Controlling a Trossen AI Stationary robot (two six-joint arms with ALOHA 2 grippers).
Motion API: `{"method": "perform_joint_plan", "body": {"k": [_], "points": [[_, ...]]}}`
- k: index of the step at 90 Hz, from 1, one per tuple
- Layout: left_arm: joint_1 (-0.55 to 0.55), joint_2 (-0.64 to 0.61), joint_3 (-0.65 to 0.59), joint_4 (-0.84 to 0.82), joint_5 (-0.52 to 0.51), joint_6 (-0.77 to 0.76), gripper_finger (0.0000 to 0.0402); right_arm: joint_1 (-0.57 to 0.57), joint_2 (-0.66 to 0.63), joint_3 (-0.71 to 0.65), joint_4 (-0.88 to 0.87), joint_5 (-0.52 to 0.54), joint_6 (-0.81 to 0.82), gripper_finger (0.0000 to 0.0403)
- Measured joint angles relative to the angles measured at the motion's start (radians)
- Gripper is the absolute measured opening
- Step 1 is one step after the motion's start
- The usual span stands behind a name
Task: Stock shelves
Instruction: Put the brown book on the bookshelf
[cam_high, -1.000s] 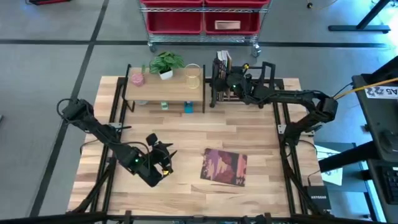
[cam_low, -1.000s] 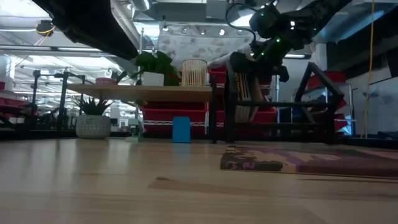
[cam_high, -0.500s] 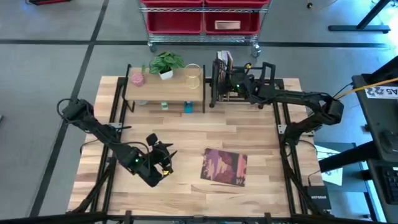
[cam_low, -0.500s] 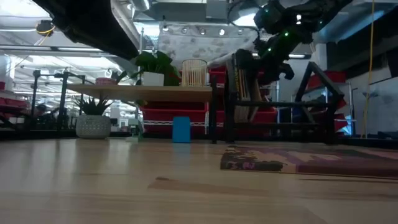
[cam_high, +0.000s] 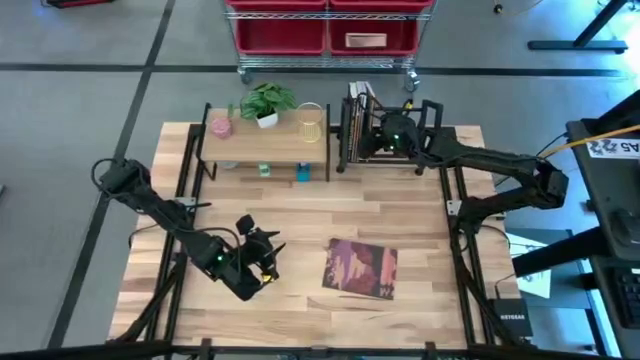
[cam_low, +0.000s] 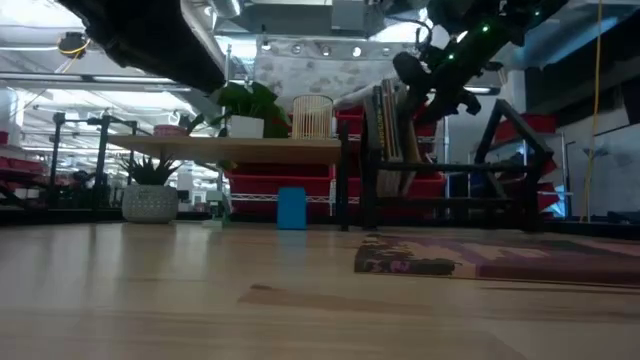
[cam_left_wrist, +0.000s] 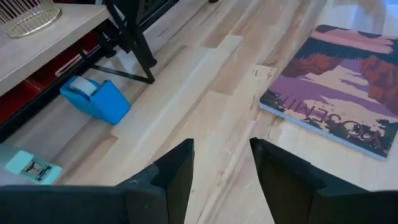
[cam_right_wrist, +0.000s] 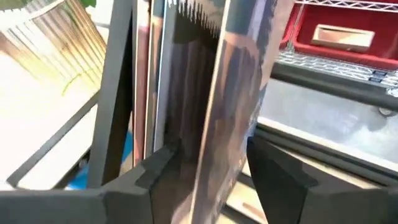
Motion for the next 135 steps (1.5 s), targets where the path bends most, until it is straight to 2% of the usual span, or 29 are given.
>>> {"method": "perform_joint_plan", "body": {"k": [30,35,44,50,67,86,111,135], "points": [[0.0,0.0,0.0,0.0,0.0,0.0,0.0153,0.0,-0.137,0.001,-0.181,-0.16,-0.006,0.0167],[0.0,0.0,0.0,0.0,0.0,0.0,0.0153,0.0,-0.14,0.001,-0.21,-0.107,-0.006,0.0164],[0.0,0.0,0.0,0.0,0.0,0.0,0.0153,-0.006,-0.112,0.001,-0.225,0.088,-0.001,0.0145],[0.0,0.0,0.0,0.002,0.0,0.0,0.0153,-0.038,-0.074,0.001,-0.183,0.123,-0.026,0.0125],[0.0,0.0,0.0,0.007,0.0,0.008,0.0153,-0.166,0.068,0.001,0.023,-0.04,-0.119,0.0059],[0.0,0.0,0.0,0.008,0.0,0.003,0.0153,-0.226,0.166,0.001,0.101,-0.113,-0.126,0.0006],[0.0,0.0,-0.001,0.016,0.0,0.004,0.0153,-0.224,0.187,0.001,0.187,-0.238,-0.182,0.0007],[0.0,0.0,-0.001,0.015,0.005,0.004,0.0153,-0.224,0.187,0.001,0.201,-0.259,-0.185,0.0007]]}}
